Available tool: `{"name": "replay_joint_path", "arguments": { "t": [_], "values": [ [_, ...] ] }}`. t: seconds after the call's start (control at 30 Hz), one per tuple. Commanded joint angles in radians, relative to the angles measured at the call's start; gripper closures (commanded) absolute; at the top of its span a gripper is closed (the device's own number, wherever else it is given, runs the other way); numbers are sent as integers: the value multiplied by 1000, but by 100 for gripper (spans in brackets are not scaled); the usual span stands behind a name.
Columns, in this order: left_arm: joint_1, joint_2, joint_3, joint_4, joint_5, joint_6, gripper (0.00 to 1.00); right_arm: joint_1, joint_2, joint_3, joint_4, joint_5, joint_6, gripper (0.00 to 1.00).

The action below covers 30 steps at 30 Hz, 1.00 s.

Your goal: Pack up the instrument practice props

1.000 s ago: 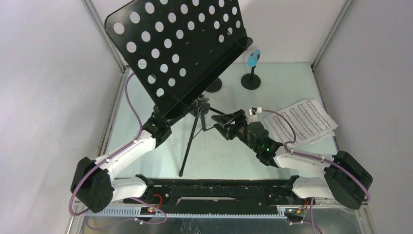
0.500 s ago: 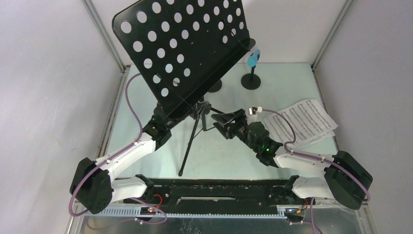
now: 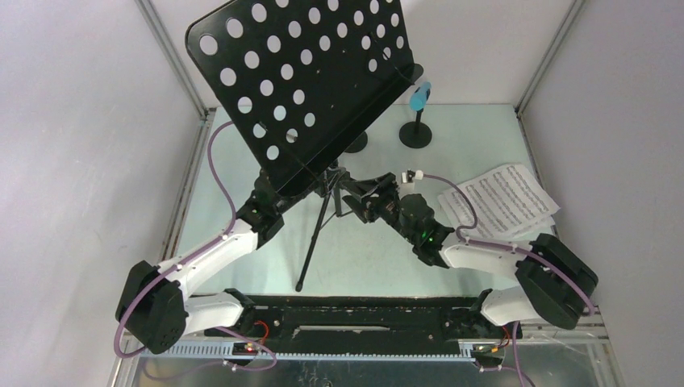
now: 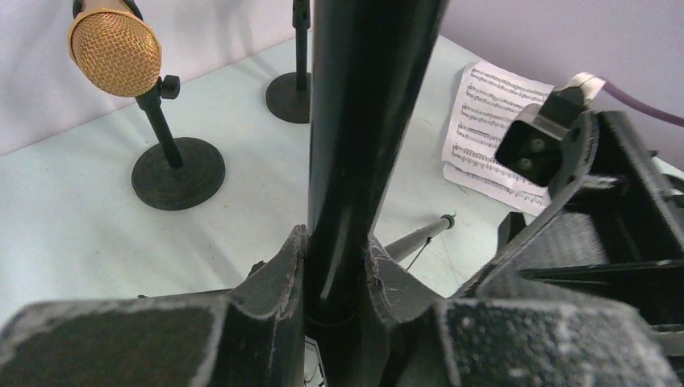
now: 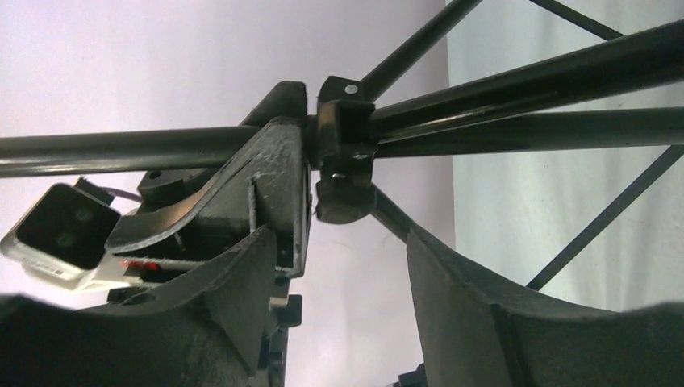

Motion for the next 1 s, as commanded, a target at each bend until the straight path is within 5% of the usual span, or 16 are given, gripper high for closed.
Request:
{"name": "replay_joint_path", "arguments": {
  "t": [0.0,0.33,0.53,0.97],
  "values": [
    [10,-7,-37,-53,-6,-47,100,-5,73,51,93,-9,58,34],
    [10,-13,-49,-52,-1,-40,100,-3,97,56,90,17,29,53],
    [9,-12,-48,-49,4,-40,100,-4,40,56,29,66,-22,41],
    [10,7,-49,-34,28,-39,100,-12,53,66,19,66,-49,48]
  ]
}}
